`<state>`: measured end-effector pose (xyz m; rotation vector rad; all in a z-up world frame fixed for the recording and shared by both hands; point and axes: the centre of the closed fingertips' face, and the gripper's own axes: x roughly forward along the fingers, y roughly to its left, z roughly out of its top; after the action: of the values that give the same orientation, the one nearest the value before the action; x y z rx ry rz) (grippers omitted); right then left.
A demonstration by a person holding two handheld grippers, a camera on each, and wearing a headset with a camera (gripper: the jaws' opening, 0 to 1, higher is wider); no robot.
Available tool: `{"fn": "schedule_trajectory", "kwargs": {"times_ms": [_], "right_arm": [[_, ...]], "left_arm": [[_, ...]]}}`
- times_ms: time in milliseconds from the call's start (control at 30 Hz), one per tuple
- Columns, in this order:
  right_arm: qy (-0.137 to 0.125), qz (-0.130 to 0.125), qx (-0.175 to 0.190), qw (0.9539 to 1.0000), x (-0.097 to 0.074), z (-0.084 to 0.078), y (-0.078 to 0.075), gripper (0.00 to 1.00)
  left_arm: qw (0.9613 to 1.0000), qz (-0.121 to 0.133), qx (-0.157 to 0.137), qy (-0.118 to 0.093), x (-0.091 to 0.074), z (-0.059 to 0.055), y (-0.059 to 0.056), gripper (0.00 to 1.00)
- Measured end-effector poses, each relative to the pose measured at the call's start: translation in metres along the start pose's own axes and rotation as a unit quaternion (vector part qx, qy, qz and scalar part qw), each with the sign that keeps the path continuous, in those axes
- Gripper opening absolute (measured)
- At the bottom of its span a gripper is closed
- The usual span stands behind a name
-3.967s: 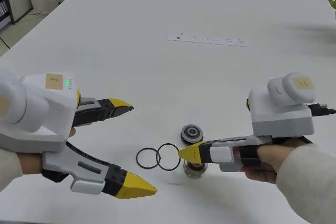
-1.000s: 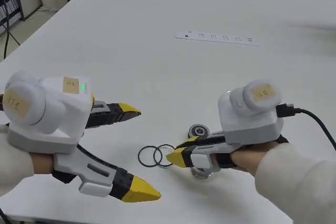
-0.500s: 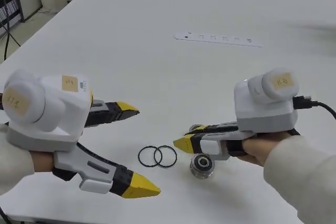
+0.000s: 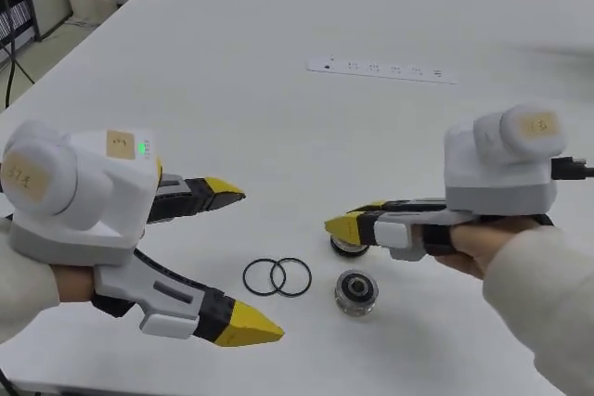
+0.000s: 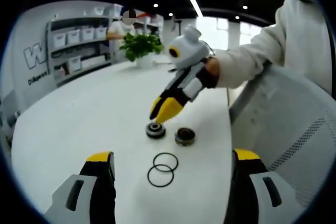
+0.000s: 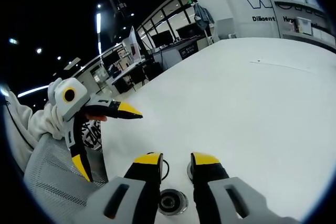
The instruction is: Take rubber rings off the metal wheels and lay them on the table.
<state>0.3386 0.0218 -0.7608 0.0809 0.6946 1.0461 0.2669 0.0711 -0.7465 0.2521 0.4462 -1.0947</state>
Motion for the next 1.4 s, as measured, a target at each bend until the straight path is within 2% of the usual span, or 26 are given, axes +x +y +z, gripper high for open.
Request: {"fn": "schedule_trajectory", "kwargs": {"times_ms": [433, 800, 1000, 1233, 1300, 1400], "right_arm": [[-0.023, -0.024, 0.006, 0.9994, -0.015, 0.008, -0.014, 0.19], [-0.016, -0.031, -0.017, 0.9992, -0.022, 0.002, -0.020, 0.21], [0.006, -0.039, -0.041, 0.9983, -0.024, -0.009, -0.028, 0.21], [0.038, -0.036, -0.079, 0.9955, -0.021, -0.024, -0.027, 0.22], [0.047, -0.036, -0.090, 0.9942, -0.019, -0.028, -0.028, 0.23], [0.053, -0.033, -0.099, 0.9931, -0.018, -0.031, -0.027, 0.23]], "left_arm": [[1.0000, -0.001, 0.003, 0.000, 0.000, 0.001, -0.001, 0.93], [1.0000, 0.003, -0.005, -0.006, -0.002, 0.003, 0.002, 0.93], [0.9999, -0.006, -0.005, -0.012, 0.000, 0.009, 0.001, 0.92], [0.9998, -0.006, 0.005, -0.017, 0.000, 0.024, 0.005, 0.91], [0.9993, -0.014, 0.010, -0.033, -0.001, 0.037, 0.003, 0.90], [0.9987, -0.014, 0.024, -0.044, -0.003, 0.054, 0.003, 0.89]]}}
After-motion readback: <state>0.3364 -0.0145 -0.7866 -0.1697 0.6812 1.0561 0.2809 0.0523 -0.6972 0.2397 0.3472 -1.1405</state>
